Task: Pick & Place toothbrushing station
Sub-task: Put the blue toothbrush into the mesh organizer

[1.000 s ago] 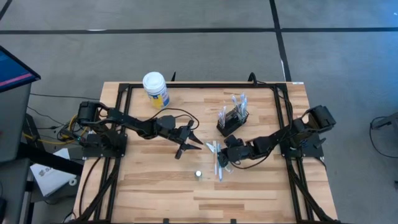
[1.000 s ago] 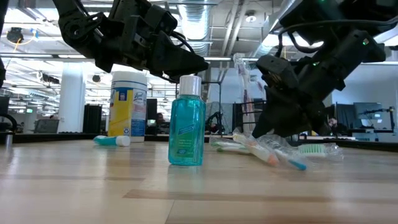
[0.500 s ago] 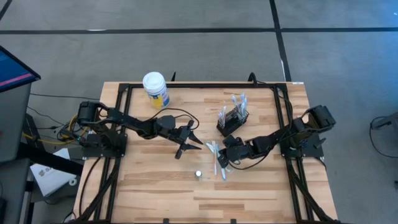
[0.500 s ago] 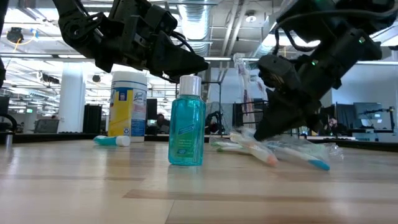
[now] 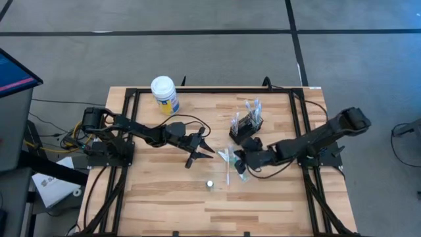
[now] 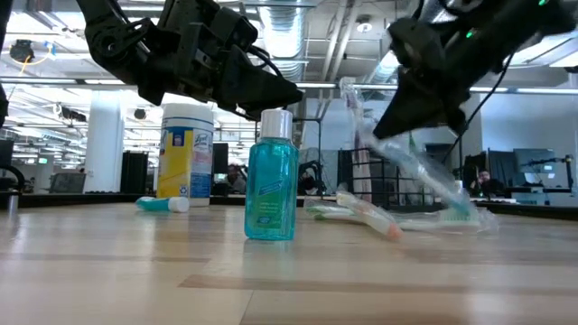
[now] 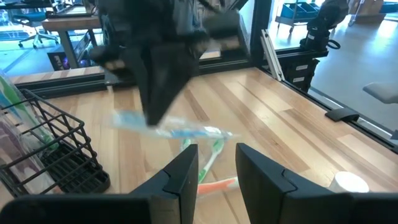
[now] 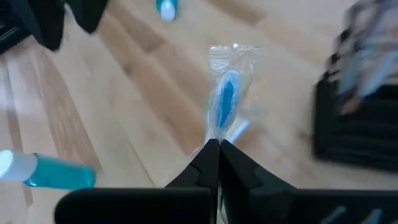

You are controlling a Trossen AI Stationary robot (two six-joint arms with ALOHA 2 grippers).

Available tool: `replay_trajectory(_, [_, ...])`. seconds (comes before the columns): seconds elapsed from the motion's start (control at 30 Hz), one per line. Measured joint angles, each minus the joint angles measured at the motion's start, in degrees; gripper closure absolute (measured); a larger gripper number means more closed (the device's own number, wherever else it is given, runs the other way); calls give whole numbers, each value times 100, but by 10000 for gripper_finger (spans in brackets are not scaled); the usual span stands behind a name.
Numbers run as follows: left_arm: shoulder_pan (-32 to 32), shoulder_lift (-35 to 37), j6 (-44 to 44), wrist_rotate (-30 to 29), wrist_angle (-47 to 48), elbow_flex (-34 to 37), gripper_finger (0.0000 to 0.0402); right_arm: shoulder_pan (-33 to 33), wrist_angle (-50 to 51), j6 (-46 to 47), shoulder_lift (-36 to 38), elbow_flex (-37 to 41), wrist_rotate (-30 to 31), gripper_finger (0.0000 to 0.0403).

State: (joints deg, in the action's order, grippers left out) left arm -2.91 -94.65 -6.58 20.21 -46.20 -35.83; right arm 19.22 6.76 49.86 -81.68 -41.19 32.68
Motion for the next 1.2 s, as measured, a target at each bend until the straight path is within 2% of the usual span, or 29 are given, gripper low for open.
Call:
replay_trajectory(0.4, [1,0,1,0,-8,0,301,365,51,-1031,1068,0,1897,403])
replay_trajectory(0.77, [-1,0,1,0,-6,0,301,492,94,-1752,1361,2,3893,403])
replay_trajectory(1.2, [-1,0,0,-2,-6,0,301,476,271,-1750,1476,2,4705,403])
